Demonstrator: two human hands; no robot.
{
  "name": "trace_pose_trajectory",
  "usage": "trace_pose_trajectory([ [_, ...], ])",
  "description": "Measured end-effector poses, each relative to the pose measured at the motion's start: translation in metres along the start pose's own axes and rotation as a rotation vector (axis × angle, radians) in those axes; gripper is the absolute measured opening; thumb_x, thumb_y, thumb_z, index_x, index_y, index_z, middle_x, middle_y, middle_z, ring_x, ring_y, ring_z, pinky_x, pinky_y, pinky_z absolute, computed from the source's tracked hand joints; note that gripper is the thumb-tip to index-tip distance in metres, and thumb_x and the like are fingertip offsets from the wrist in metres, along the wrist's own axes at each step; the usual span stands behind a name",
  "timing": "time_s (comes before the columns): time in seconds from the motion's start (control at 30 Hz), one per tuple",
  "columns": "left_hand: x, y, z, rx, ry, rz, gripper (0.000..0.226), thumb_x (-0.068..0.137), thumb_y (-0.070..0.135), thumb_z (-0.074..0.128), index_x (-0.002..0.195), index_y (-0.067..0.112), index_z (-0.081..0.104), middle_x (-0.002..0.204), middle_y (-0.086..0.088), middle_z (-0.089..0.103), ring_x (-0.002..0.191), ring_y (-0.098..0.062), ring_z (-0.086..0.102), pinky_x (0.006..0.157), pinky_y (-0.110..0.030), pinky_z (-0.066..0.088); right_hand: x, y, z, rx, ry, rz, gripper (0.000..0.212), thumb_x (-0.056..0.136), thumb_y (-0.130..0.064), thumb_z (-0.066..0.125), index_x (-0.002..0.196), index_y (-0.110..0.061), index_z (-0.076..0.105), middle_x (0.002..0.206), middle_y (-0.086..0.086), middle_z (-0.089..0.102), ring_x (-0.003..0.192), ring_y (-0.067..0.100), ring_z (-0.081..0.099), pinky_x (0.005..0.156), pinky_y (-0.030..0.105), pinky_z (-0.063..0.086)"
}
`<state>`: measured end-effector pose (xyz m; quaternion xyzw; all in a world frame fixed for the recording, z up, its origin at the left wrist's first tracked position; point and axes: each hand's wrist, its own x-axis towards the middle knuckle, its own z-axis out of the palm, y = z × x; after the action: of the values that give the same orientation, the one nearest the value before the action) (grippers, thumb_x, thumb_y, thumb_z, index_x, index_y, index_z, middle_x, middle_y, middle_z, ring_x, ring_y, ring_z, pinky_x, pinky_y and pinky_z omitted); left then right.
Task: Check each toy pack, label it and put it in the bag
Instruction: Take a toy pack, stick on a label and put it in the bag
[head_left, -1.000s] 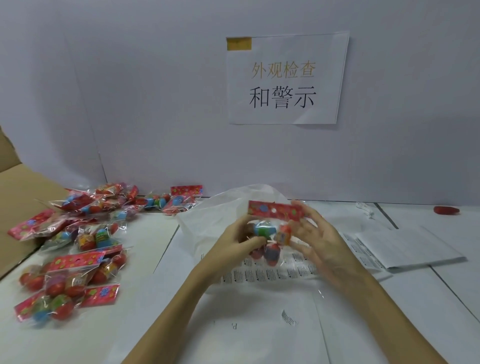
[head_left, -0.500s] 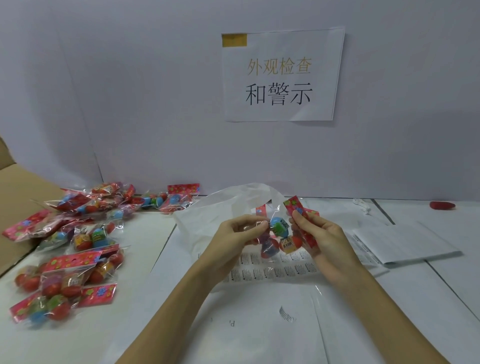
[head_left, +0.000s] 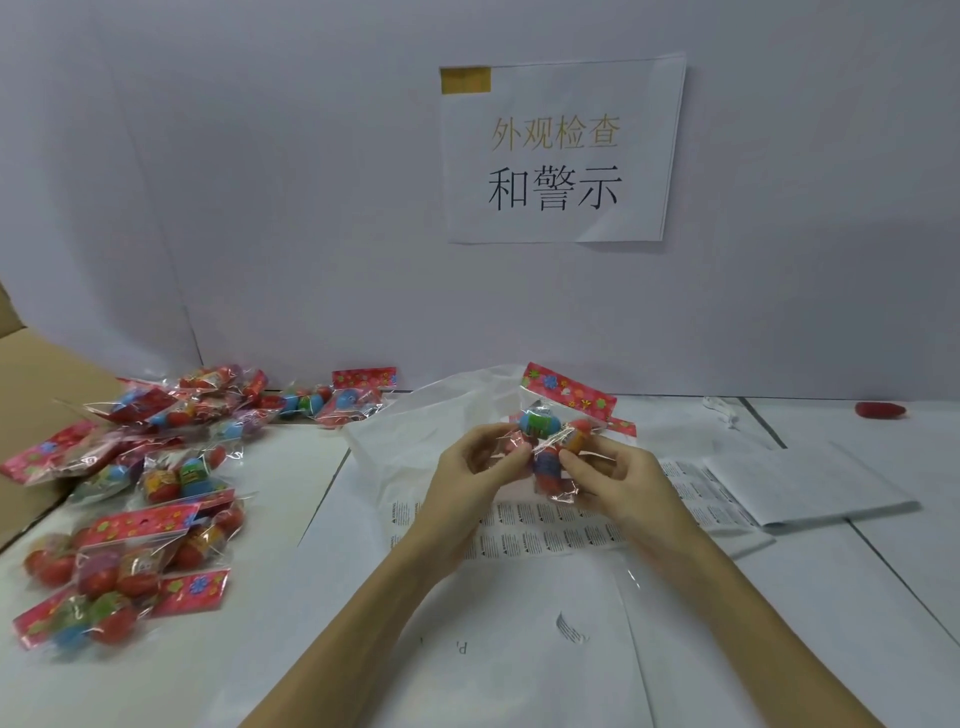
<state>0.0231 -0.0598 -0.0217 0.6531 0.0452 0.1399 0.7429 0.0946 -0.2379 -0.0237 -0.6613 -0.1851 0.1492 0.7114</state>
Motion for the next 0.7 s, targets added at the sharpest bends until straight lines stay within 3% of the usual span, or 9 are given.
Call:
trace_pose_trajectory([
  [0.23,0.001,-0.004,-0.003,0.123,0.028,-0.033,0.033,0.094,0.011,0.071,0.120,0.029,0.063,0.115,0.008,0.072,0.107,-0.016,0.072,0.095,-0.032,0.059,-0.004,0.000,0.004,-0.082,-0.005,-0.024,0.030,0.095,-0.016,0.074,0.125,-0.020,0.072,0.107,0.006,0.080,0.101,0.025,0.077,0.089,0.043,0.063],
  [0.37,0.000,-0.003,-0.001,0.130,0.044,0.009,0.032,0.093,0.017,0.076,0.121,0.025,0.060,0.116,0.004,0.071,0.107,-0.016,0.071,0.091,-0.029,0.060,-0.006,-0.001,0.006,-0.085,-0.043,-0.057,0.029,0.096,-0.018,0.072,0.125,-0.024,0.072,0.108,0.009,0.079,0.101,0.024,0.077,0.087,0.038,0.063],
  [0.5,0.002,0.003,-0.006,0.106,0.127,0.075,0.030,0.091,0.008,0.069,0.118,0.021,0.061,0.113,0.003,0.071,0.107,-0.013,0.069,0.088,-0.022,0.055,-0.003,-0.003,0.005,0.009,-0.056,-0.101,0.029,0.105,-0.014,0.058,0.132,-0.021,0.065,0.113,0.007,0.078,0.104,0.023,0.076,0.087,0.031,0.062],
  [0.6,0.003,0.004,-0.009,0.157,0.204,0.104,0.031,0.097,0.004,0.064,0.119,0.026,0.057,0.117,0.003,0.069,0.104,-0.008,0.069,0.083,-0.017,0.050,0.002,0.006,-0.008,-0.438,0.078,-0.212,0.040,0.105,-0.003,0.055,0.138,-0.024,0.061,0.121,-0.004,0.074,0.114,0.010,0.069,0.102,0.030,0.056],
  [0.7,0.003,0.002,-0.006,0.213,0.267,0.168,0.034,0.102,0.007,0.062,0.124,0.030,0.050,0.124,0.003,0.065,0.099,0.005,0.067,0.079,-0.012,0.053,0.003,0.015,-0.014,-0.794,-0.010,-0.215,0.046,0.103,-0.012,0.060,0.145,-0.032,0.057,0.136,-0.012,0.065,0.122,0.002,0.059,0.106,0.021,0.046],
])
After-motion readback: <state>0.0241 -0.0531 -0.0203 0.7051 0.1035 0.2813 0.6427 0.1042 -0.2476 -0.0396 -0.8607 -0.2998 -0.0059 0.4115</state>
